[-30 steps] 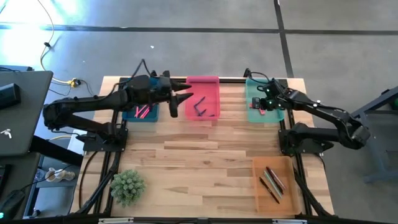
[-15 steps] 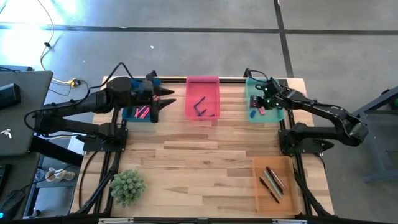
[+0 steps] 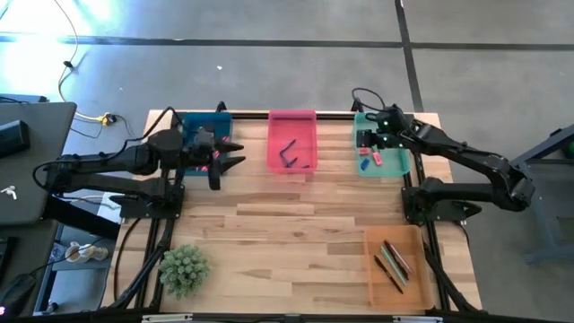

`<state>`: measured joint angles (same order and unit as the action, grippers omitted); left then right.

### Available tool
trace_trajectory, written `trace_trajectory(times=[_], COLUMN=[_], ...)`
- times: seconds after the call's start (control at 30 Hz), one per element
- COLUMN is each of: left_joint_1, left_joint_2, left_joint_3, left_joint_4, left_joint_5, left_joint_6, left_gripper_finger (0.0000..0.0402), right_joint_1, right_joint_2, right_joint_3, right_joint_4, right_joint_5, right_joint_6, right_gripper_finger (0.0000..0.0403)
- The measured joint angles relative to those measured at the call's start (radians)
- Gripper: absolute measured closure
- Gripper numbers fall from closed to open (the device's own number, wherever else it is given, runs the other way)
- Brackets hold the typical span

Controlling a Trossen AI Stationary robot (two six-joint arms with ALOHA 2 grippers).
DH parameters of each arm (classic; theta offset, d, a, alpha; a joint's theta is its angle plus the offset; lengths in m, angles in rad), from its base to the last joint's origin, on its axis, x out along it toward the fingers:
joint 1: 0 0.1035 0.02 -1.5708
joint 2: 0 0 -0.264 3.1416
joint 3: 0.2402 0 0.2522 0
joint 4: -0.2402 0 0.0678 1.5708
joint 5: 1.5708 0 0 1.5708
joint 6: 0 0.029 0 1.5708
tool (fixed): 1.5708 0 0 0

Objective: Sort crayons/erasers/pens/pencils in bins
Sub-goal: Return to Home Position

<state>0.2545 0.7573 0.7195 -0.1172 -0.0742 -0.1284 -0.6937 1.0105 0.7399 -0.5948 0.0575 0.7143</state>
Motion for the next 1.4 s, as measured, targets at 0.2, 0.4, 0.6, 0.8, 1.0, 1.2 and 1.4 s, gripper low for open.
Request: trace_trajectory(times=[0.2,0.4,0.6,0.8,1.0,1.2,1.4], left_joint_1=[-0.028,-0.054,-0.075,-0.072,-0.072,-0.072,-0.072], left_joint_2=[-0.137,-0.272,-0.431,-0.597,-0.708,-0.754,-0.754], left_joint_3=[-0.141,-0.246,-0.298,-0.370,-0.485,-0.590,-0.679], left_joint_4=[0.085,0.096,0.059,0.057,0.069,0.115,0.196], left_joint_5=[-0.002,-0.002,-0.001,-0.024,-0.066,-0.050,-0.043], left_joint_6=[-0.067,-0.110,-0.107,-0.080,-0.091,-0.131,-0.131], left_gripper_finger=[0.0248,0.0248,0.0248,0.0248,0.0248,0.0248,0.0248], right_joint_1=[0.089,0.199,0.301,0.372,0.417,0.451,0.451], right_joint_2=[-0.004,-0.004,-0.004,-0.004,-0.004,-0.008,-0.082], right_joint_3=[0.087,0.147,0.198,0.229,0.230,0.230,0.230], right_joint_4=[0.082,0.187,0.197,0.194,0.211,0.211,0.212], right_joint_5=[0.024,0.071,0.107,0.090,0.090,0.093,0.125], right_joint_6=[-0.062,-0.042,-0.042,-0.028,0.072,0.098,0.048], right_gripper_finger=[0.0243,0.0243,0.0243,0.0243,0.0243,0.0243,0.0243])
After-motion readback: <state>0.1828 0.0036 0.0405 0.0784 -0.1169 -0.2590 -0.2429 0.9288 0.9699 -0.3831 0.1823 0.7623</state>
